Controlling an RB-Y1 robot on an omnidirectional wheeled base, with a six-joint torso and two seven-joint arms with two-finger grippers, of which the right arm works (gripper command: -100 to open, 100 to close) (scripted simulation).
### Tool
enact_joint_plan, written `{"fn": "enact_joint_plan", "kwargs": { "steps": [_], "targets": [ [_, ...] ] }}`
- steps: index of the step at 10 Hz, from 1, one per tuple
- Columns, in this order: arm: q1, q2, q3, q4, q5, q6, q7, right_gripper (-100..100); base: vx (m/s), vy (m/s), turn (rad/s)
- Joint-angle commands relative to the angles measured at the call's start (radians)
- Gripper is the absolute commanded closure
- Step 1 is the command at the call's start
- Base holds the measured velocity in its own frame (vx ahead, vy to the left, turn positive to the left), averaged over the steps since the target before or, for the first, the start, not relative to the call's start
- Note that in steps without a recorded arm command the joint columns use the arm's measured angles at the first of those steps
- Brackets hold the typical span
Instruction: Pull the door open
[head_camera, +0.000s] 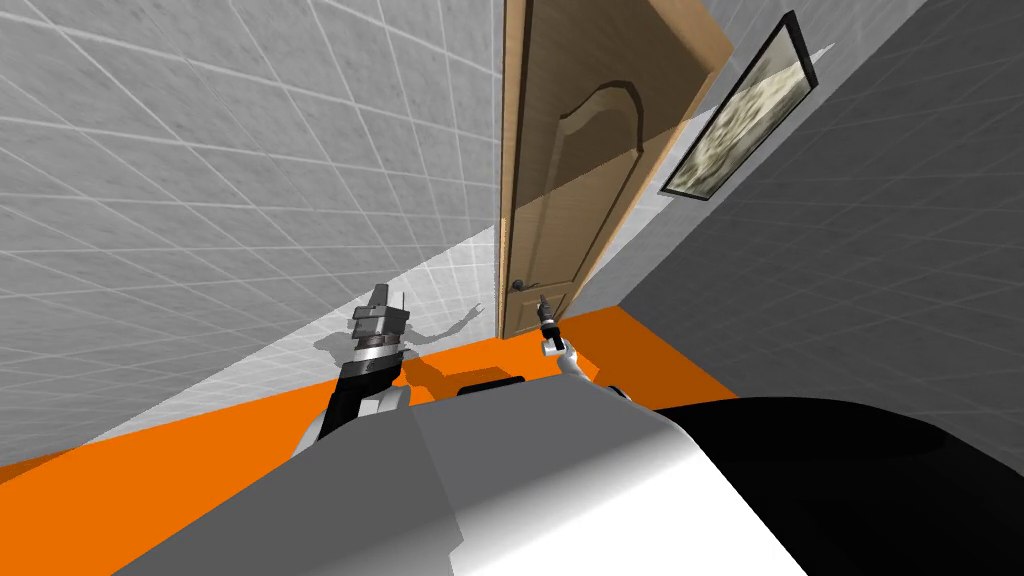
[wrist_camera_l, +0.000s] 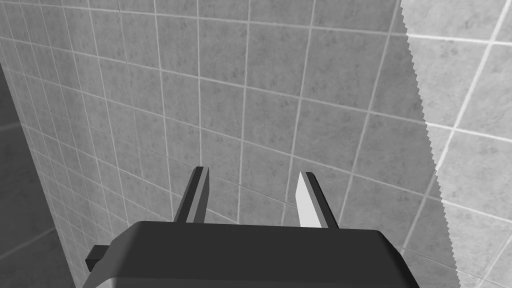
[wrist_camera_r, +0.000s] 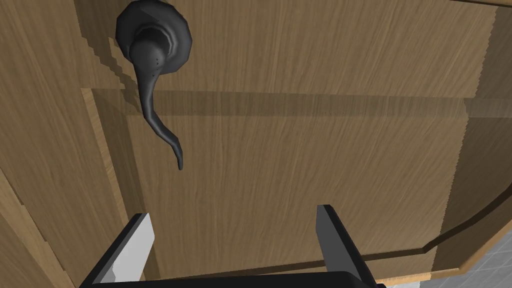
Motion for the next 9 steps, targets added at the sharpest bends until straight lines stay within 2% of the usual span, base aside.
{"fn": "enact_joint_plan", "kwargs": {
  "steps": [1, 3, 4, 9],
  "targets": [
    [-0.021, -0.006, 0.0, 0.05, -0.001, -0.005, -0.005, -100, 0.024, -0.048, 0.153],
    [-0.055, -0.014, -0.001, 0.118, -0.001, -0.01, -0.012, -100, 0.021, -0.081, 0.196],
    [-0.055, -0.014, -0.001, 0.128, -0.001, -0.01, -0.012, -100, 0.026, -0.061, 0.061],
    [-0.122, -0.03, -0.003, 0.28, -0.003, -0.019, -0.024, -100, 0.018, -0.062, 0.167]
  ]
}}
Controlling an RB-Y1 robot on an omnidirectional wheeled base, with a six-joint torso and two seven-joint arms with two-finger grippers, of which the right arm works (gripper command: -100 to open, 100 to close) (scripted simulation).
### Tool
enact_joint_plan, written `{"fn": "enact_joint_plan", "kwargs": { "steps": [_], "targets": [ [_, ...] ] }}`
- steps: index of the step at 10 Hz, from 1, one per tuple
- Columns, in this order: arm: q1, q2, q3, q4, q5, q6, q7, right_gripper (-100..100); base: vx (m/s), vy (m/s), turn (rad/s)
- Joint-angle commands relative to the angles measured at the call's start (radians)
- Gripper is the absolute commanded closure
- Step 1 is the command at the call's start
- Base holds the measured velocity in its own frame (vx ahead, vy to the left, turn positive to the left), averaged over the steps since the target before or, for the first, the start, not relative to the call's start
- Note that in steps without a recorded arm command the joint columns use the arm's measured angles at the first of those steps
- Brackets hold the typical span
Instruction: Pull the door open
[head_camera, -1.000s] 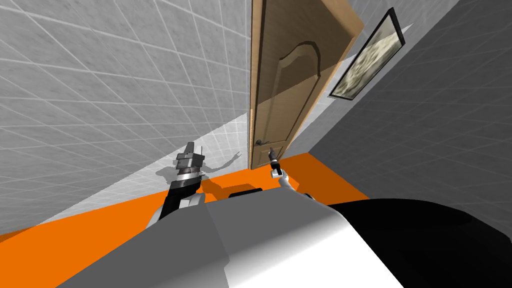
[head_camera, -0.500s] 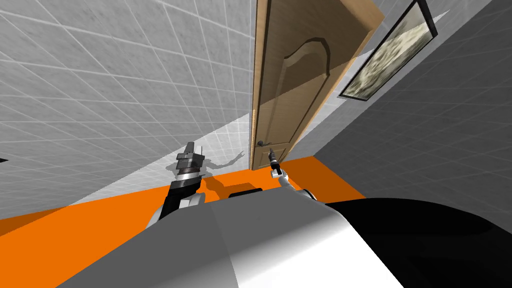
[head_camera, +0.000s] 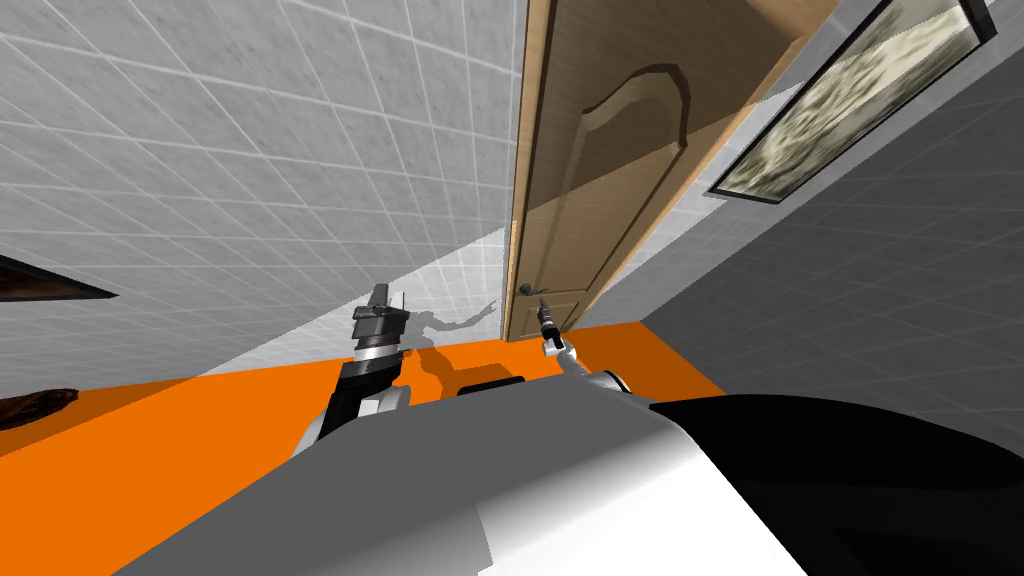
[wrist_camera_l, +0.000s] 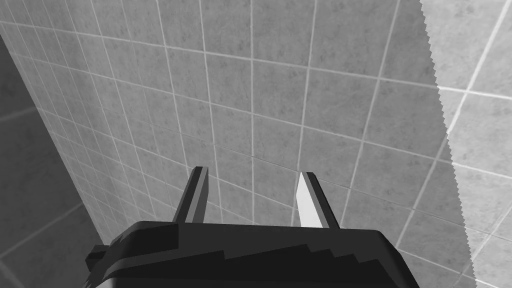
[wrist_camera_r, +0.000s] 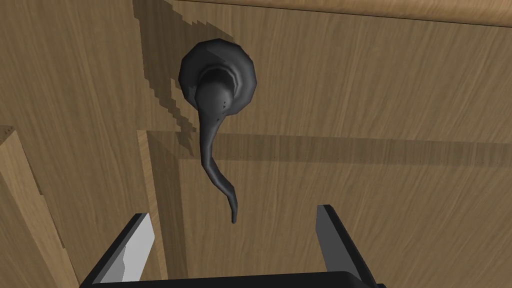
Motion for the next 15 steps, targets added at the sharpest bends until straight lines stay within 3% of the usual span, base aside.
{"fn": "enact_joint_plan", "kwargs": {
  "steps": [1, 3, 4, 8, 9, 11, 13, 15],
  "targets": [
    [-0.016, -0.003, -0.001, 0.034, 0.0, -0.001, -0.002, -100, 0.009, -0.051, 0.126],
    [-0.035, -0.007, -0.001, 0.077, -0.001, -0.003, -0.006, -100, 0.007, -0.051, 0.148],
    [-0.03, -0.006, -0.001, 0.066, -0.001, -0.004, -0.004, -100, 0.007, -0.027, 0.032],
    [-0.008, -0.08, -0.006, 0.119, -0.002, -0.062, -0.076, -100, 0.172, 0.062, 0.074],
    [-0.005, -0.09, -0.007, 0.126, -0.003, -0.071, -0.086, -100, 0.177, 0.049, 0.054],
    [-0.005, -0.09, -0.007, 0.126, -0.003, -0.071, -0.086, -100, 0.053, 0.025, -0.001],
    [0.008, -0.131, -0.01, 0.154, -0.003, -0.103, -0.126, -100, 0.083, 0.028, 0.07],
    [0.016, -0.157, -0.012, 0.172, -0.004, -0.124, -0.151, -100, 0.164, 0.023, 0.059]
  ]
}}
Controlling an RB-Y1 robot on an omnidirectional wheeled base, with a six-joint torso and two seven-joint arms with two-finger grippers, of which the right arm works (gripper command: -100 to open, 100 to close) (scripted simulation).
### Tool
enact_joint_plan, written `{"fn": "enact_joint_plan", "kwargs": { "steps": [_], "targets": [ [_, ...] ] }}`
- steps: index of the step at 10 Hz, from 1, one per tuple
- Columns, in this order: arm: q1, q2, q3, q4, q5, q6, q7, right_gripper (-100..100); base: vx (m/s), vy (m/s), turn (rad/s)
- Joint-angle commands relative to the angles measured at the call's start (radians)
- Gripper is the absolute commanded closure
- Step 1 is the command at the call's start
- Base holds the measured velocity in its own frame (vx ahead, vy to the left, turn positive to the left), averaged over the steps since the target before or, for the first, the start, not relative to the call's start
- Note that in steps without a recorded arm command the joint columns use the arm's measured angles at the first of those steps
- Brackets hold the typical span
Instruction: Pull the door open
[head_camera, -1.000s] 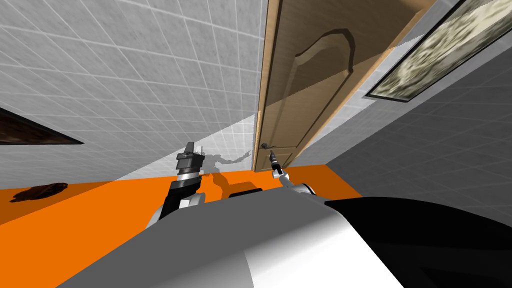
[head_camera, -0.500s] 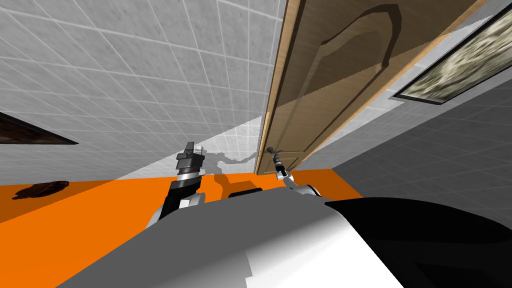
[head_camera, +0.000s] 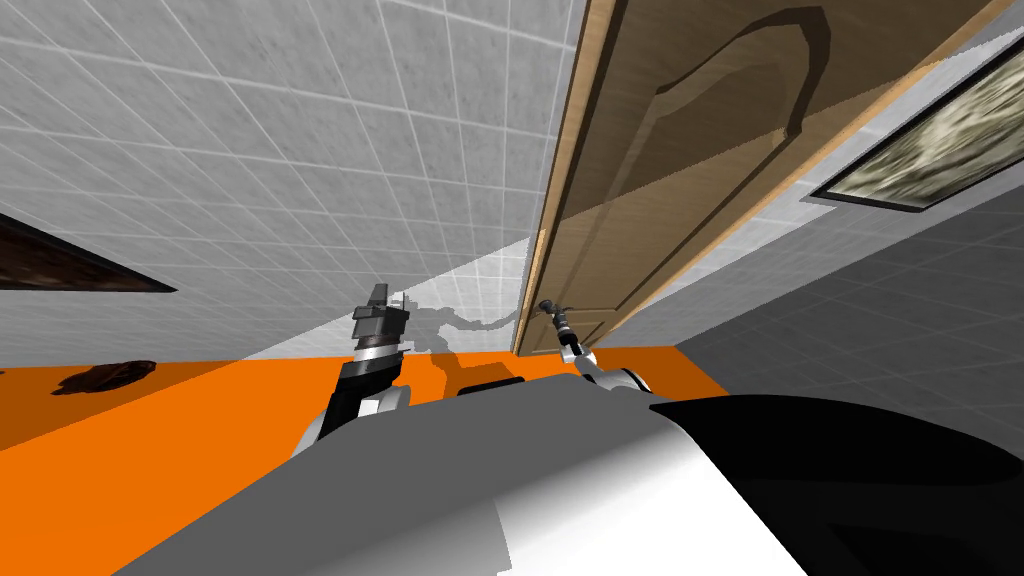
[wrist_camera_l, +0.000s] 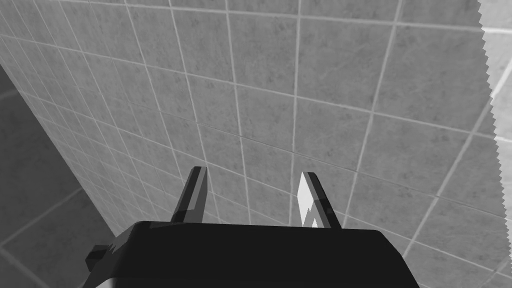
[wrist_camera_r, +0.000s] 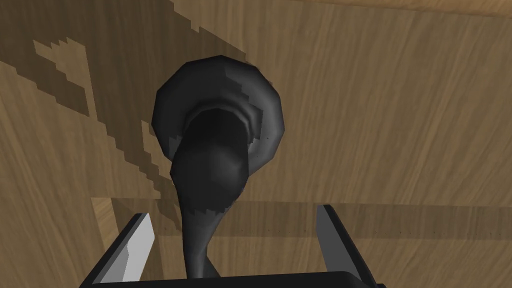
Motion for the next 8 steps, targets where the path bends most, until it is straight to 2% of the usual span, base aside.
{"fn": "enact_joint_plan", "kwargs": {
  "steps": [1, 2, 7, 8],
  "targets": [
    [0.0, 0.0, 0.0, 0.0, 0.0, 0.0, 0.0, -100, 0.079, 0.006, 0.007],
    [0.0, 0.0, 0.0, 0.0, 0.0, 0.0, 0.0, 100, -0.012, 0.0, -0.005],
    [0.0, 0.0, 0.0, 0.0, 0.0, 0.0, 0.0, 100, -0.014, -0.002, 0.001],
    [0.012, -0.014, 0.017, 0.001, 0.01, -0.015, -0.027, 100, -0.118, -0.054, 0.161]
  ]
}}
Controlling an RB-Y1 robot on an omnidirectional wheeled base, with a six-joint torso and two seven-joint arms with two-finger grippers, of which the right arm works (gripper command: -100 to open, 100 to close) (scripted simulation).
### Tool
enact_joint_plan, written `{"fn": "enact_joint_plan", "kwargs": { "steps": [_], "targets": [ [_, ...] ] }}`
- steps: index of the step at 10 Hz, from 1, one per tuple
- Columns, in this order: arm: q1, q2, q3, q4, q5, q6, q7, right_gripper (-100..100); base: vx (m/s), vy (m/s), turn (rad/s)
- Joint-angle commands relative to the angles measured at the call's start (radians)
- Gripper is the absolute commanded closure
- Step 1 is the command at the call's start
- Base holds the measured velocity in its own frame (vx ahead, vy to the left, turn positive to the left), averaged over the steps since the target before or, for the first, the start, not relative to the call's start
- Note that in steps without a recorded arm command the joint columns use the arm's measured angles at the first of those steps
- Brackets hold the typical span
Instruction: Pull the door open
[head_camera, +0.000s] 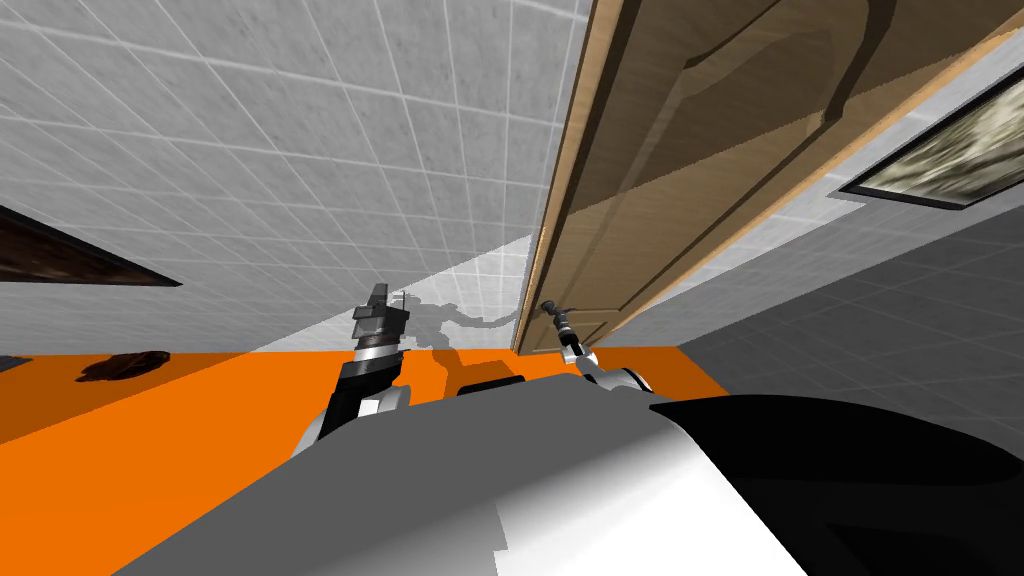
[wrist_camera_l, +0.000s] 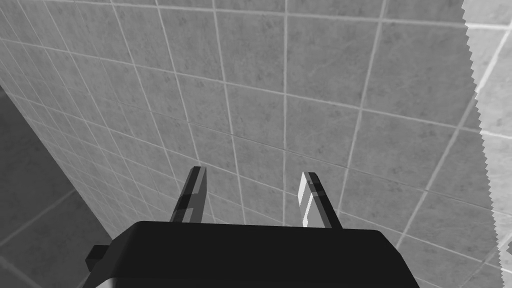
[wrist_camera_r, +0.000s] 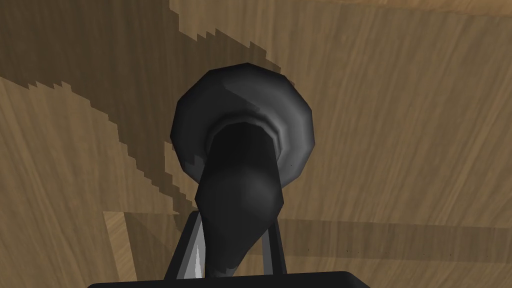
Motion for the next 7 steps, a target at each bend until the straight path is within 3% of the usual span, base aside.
{"fn": "enact_joint_plan", "kwargs": {
  "steps": [1, 7],
  "targets": [
    [0.014, -0.008, 0.013, -0.011, 0.009, -0.01, -0.02, 100, -0.189, -0.067, 0.157],
    [0.053, -0.07, 0.075, -0.015, 0.047, -0.074, -0.119, 100, -0.202, -0.084, 0.144]
  ]
}}
